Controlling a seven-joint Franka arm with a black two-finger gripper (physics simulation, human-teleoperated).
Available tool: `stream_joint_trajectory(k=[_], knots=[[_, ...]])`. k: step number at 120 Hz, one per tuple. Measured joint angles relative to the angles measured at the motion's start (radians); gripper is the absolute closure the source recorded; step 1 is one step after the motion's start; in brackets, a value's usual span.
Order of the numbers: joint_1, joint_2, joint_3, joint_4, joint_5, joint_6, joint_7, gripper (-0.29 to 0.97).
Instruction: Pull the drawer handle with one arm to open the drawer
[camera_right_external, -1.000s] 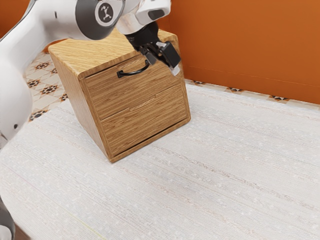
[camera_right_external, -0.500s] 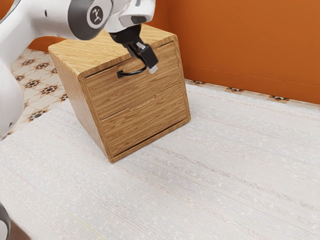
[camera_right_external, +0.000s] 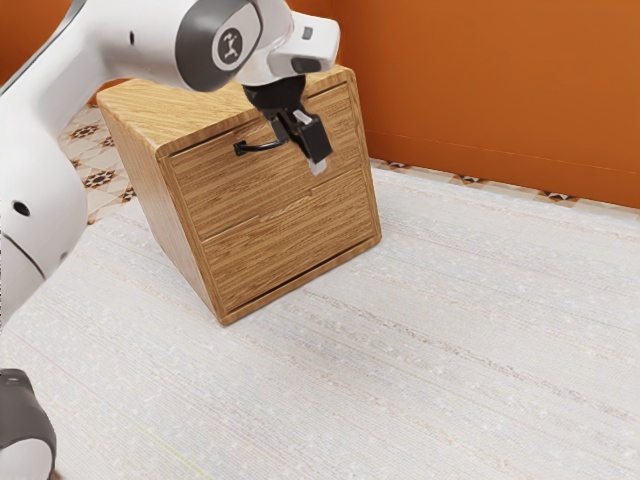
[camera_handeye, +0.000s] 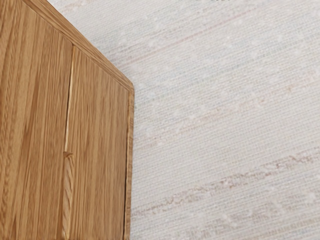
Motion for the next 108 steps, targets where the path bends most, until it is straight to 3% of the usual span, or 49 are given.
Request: stream_joint_trajectory(k=[48,108], knots=[[0.073,0.076,0.003,0.066,0.006,0.107,0.039,0.04],[0.069,0.068,-0.001,0.048,0.066,0.075,0.093,0.21]])
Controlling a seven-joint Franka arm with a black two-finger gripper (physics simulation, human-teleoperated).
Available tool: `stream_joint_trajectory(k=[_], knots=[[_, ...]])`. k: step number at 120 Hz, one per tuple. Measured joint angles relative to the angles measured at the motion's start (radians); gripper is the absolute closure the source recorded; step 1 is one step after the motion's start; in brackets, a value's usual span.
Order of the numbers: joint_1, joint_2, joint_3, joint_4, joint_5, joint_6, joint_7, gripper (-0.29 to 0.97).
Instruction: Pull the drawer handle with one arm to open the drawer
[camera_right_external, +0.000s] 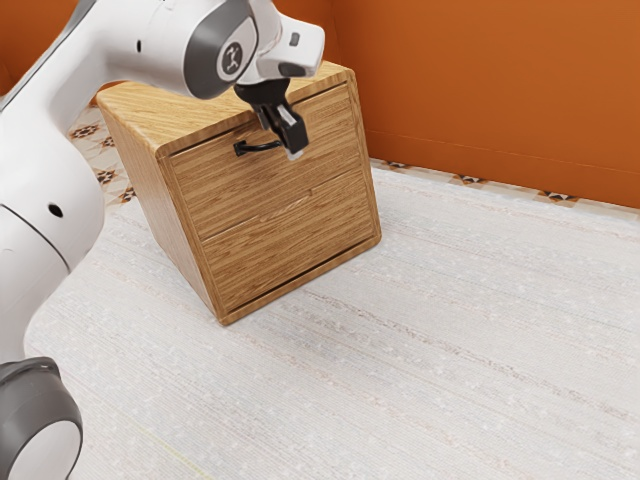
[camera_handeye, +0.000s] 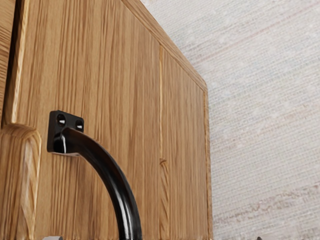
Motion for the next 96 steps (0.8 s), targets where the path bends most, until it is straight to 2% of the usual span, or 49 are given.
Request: stream_joint_trajectory(k=[55,96], knots=[[-0.006,-0.008,-0.003,-0.030,-0.003,-0.006,0.020,0.31],[-0.024,-0.009,-0.002,-0.034,-0.002,-0.012,0.025,0.50]])
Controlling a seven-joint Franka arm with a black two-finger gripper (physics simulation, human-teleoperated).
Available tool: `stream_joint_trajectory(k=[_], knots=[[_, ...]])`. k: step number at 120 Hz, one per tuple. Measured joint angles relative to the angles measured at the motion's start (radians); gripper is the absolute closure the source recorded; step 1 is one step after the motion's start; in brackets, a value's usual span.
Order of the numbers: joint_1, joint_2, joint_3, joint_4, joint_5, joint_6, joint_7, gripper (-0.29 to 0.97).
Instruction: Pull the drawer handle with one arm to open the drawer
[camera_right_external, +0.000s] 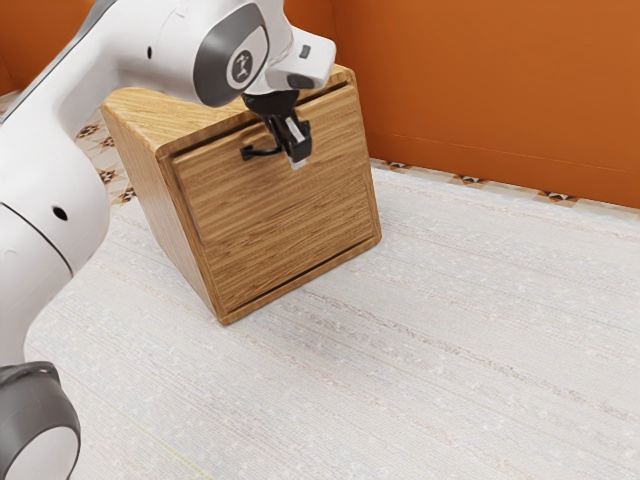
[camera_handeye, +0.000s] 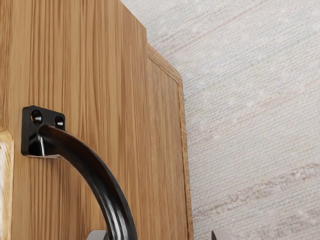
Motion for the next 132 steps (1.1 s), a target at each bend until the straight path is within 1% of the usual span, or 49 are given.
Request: stream_joint_trajectory(k=[11,35,47,65,86,132], knots=[[0.000,-0.002,0.001,-0.003,0.002,-0.005,0.001,0.53],[-0.008,-0.033,-0.001,-0.047,0.003,-0.010,0.000,0.57],[-0.028,-0.053,-0.001,-0.078,0.005,-0.009,-0.002,0.56],[-0.066,-0.065,-0.001,-0.084,-0.001,-0.010,-0.005,0.57],[-0.081,-0.082,0.000,-0.093,-0.003,-0.015,-0.009,0.57],[-0.128,-0.128,-0.001,-0.169,0.002,-0.019,-0.025,0.57]])
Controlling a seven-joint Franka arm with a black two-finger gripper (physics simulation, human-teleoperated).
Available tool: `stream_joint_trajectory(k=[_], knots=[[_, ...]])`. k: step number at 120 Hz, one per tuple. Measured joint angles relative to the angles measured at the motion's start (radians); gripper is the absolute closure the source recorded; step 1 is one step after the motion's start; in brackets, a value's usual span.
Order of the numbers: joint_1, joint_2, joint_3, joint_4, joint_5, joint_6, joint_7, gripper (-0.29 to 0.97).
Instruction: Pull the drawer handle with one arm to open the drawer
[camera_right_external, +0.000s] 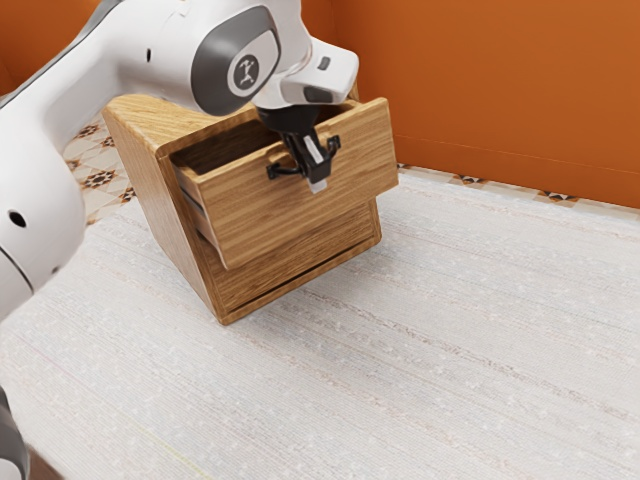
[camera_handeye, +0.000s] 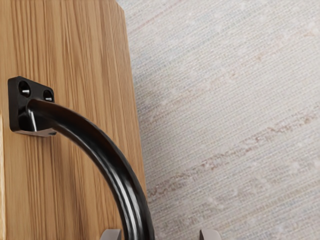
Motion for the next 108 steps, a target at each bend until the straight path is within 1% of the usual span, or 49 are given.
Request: stream_joint_trajectory(k=[45,66,94,108], knots=[[-0.045,-0.010,0.001,-0.009,0.000,-0.009,-0.019,0.58],[-0.059,-0.012,0.001,-0.011,0.000,-0.011,-0.031,0.61],[-0.095,-0.037,0.000,-0.038,0.000,-0.021,-0.051,0.60],[-0.113,-0.041,0.001,-0.040,0.001,-0.030,-0.062,0.62]])
